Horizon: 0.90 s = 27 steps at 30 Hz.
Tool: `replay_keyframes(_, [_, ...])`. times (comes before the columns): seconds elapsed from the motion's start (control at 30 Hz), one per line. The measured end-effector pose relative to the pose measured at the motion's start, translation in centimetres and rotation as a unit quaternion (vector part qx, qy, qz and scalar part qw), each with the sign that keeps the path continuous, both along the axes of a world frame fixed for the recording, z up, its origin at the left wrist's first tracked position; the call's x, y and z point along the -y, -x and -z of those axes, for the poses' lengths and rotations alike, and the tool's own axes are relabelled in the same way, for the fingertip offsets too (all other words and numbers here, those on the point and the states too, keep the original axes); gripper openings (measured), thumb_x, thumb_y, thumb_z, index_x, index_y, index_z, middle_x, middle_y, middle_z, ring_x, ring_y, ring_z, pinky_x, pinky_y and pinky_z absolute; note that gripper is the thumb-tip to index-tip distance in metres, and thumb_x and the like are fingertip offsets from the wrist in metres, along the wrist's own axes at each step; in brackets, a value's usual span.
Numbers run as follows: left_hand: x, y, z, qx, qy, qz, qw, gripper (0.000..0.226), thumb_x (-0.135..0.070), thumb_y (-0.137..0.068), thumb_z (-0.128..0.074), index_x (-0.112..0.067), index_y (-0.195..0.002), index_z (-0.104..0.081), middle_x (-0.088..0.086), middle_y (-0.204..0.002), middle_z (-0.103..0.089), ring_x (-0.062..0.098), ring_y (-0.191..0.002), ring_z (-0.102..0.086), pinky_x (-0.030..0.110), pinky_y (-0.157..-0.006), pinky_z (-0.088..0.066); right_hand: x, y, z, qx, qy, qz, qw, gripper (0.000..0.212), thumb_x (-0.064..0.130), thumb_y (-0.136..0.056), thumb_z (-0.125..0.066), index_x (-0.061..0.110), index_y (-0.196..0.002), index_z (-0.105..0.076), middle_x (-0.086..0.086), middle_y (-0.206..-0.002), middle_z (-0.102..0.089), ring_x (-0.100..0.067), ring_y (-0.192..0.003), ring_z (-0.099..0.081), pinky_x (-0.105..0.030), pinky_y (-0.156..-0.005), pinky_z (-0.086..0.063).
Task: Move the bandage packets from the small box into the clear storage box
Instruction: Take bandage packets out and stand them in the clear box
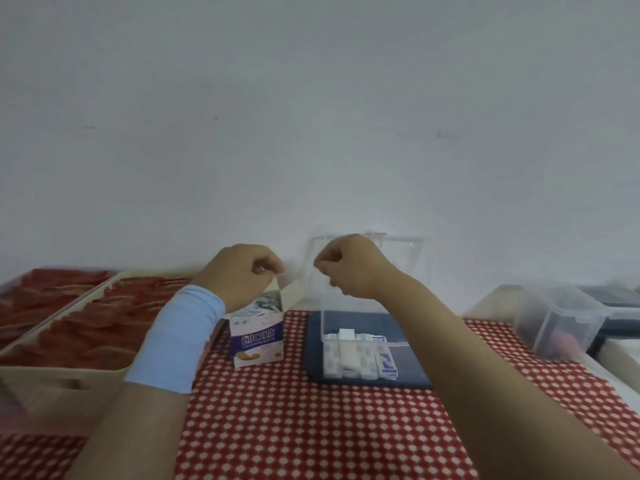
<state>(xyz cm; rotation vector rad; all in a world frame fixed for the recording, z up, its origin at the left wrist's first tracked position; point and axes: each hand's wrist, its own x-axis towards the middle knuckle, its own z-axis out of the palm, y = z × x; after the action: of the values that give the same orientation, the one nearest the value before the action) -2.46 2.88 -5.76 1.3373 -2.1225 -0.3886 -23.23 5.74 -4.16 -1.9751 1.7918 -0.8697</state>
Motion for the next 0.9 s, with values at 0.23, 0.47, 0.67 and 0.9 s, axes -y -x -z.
replay_keyframes(0.23, [1.7,-4.1,4.4,0.014,-0.006,-0.082,0.997,0.032,-0.002,-0.093,-0.05,-0.025,-0.099,-0.071,-0.005,-0.109,-0.065,0.01,-0.097,-0.056,0.021,-0.086,-0.039,2.0,-5.4,2.5,-0.122,0.02,-0.088,0.988,0.02,0.016,-0.096,-0.063,0.018,-0.109,-0.078,0.001,-0.114,-0.074,-0.013,-0.102,-0.066,-0.023,-0.089,-0.049])
replay_keyframes(0.47, [2.8,-4.7,5.9,-0.002,-0.019,-0.064,0.998,0.024,-0.013,-0.093,-0.061,-0.022,-0.113,-0.07,-0.003,-0.113,-0.064,0.01,-0.098,-0.058,0.022,-0.087,-0.042,4.3,-8.9,4.9,-0.205,0.032,-0.096,0.974,0.018,0.026,-0.095,-0.064,0.032,-0.104,-0.078,0.006,-0.107,-0.072,-0.015,-0.094,-0.065,-0.034,-0.087,-0.055])
replay_keyframes(0.67, [3.3,-5.2,6.1,-0.001,-0.016,-0.068,0.998,0.026,-0.013,-0.092,-0.059,-0.024,-0.114,-0.071,-0.009,-0.106,-0.061,0.001,-0.085,-0.054,0.008,-0.07,-0.034,5.0,-9.7,5.3,-0.244,0.019,-0.084,0.966,0.016,0.035,-0.095,-0.063,0.036,-0.103,-0.076,0.008,-0.103,-0.072,-0.015,-0.091,-0.065,-0.036,-0.087,-0.055])
replay_keyframes(0.9, [3.4,-5.1,5.9,-0.011,-0.024,-0.062,0.998,0.025,-0.013,-0.093,-0.057,-0.025,-0.108,-0.073,-0.009,-0.111,-0.066,0.005,-0.093,-0.058,0.016,-0.082,-0.039,5.2,-9.4,6.3,-0.194,0.037,-0.058,0.979,0.018,0.028,-0.097,-0.058,0.033,-0.101,-0.075,0.008,-0.102,-0.072,-0.016,-0.093,-0.064,-0.038,-0.094,-0.05])
